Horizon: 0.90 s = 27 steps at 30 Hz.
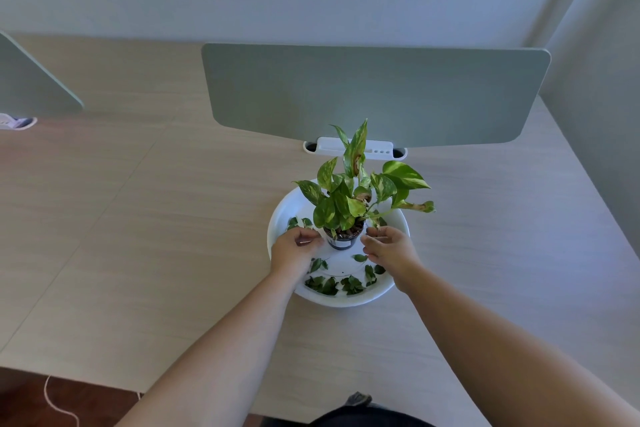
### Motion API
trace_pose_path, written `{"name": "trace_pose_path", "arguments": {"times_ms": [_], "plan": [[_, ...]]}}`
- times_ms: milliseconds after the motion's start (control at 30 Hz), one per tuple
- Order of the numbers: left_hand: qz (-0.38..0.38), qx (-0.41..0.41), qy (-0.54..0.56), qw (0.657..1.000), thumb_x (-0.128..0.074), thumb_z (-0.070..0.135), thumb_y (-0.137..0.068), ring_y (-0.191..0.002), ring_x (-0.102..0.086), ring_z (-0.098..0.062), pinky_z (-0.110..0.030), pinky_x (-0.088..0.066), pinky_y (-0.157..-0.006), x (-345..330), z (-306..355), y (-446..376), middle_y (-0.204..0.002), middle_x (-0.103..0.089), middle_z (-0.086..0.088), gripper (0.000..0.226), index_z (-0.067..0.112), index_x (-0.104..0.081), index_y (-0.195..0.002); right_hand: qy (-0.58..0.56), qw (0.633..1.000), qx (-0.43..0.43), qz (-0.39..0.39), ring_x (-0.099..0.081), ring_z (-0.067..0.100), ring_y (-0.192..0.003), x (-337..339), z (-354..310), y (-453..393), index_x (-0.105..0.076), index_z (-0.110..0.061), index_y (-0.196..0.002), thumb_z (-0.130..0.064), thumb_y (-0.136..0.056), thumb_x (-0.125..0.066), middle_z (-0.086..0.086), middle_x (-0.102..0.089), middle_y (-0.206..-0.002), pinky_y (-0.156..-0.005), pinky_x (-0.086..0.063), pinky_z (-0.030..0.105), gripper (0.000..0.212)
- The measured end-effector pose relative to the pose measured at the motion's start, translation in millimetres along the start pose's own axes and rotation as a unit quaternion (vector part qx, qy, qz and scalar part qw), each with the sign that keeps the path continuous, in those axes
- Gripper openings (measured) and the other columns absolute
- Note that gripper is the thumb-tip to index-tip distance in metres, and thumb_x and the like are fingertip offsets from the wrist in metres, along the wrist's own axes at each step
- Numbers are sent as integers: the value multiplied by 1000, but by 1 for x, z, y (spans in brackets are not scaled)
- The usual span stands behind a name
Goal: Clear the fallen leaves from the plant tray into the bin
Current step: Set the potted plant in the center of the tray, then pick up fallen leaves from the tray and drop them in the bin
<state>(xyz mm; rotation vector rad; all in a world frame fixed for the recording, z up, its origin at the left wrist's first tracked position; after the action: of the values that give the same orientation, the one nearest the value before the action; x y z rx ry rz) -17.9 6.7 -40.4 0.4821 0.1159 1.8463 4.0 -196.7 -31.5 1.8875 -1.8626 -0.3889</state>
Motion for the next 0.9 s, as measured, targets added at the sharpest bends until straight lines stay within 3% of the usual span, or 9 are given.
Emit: {"name": "trace_pose_path", "arguments": {"times_ms": [67, 133, 267, 367, 500, 667, 767, 900], "plan": [[-35, -69, -152, 985, -71, 16, -83, -96, -64, -14, -20, -46, -80, 6, 3, -5, -106, -68, 0, 14, 21, -71, -95, 94, 996, 12, 6, -62, 15, -79, 5, 2, 1, -64, -17, -111, -22, -86, -69, 0, -67, -91, -73, -54, 28, 26], [-87, -128, -292, 944, -65, 17, -86, -108, -58, -18, -22, -42, -87, 10, 5, -11, -116, -62, 0, 21, 23, -70, -105, 186, 982, 30, -1, -61, 13, -82, 8, 4, 1, -63, -21, -115, -20, -87, -66, 0, -66, -99, -66, -47, 22, 28], [-143, -162, -437, 873, -62, 25, -87, -123, -47, -25, -33, -42, -100, 16, 7, -19, -128, -52, -4, 34, 20, -63, -121, 343, 936, 74, -31, -60, 18, -109, 5, 6, 0, -59, -21, -127, -18, -89, -62, 2, -62, -124, -91, -50, 30, 38], [-190, -141, -465, 853, -65, 37, -87, -126, -44, -22, -32, -39, -102, 17, 5, -14, -138, -42, -1, 47, 22, -56, -131, 442, 890, 90, -67, -57, 21, -116, -3, 6, 1, -55, -23, -134, -18, -90, -59, 3, -54, -136, -96, -46, 30, 44], [-240, -157, -451, 845, -69, 46, -82, -126, -44, -18, -34, -38, -107, 13, -4, -3, -137, -43, 1, 54, 29, -57, -131, 526, 835, 110, -115, -50, 23, -123, -12, 14, 1, -49, -24, -139, -19, -90, -58, 1, -40, -145, -106, -42, 35, 50], [-247, -172, -462, 834, -71, 39, -82, -116, -46, -17, -32, -41, -98, 10, -12, 0, -122, -50, 2, 40, 26, -66, -119, 563, 800, 149, -143, -42, 24, -127, -14, 17, 4, -56, -25, -132, -23, -90, -54, -1, -48, -137, -110, -35, 36, 42], [-235, -193, -468, 830, -66, 38, -85, -108, -53, -18, -33, -47, -90, 12, -6, -4, -112, -54, 3, 23, 25, -71, -103, 549, 806, 172, -139, -51, 22, -118, -10, 10, 5, -65, -25, -122, -24, -92, -53, 2, -55, -129, -103, -42, 33, 33], [-205, -207, -478, 829, -62, 37, -88, -126, -43, -21, -35, -40, -102, 17, 3, -21, -135, -48, 1, 36, 26, -62, -123, 521, 833, 173, -65, -56, 23, -113, 2, -4, -10, -62, -21, -126, -19, -92, -52, 5, -48, -138, -99, -46, 34, 35]]}}
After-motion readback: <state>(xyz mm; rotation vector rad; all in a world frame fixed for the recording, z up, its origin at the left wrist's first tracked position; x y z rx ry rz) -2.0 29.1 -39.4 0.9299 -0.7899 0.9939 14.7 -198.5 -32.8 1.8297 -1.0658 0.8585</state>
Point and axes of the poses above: each hand's wrist, its own y-axis away from the middle knuckle, its own x-axis out of the back of the hand, z = x × y, the point moved 2 cm from there along -y, towards the middle knuckle
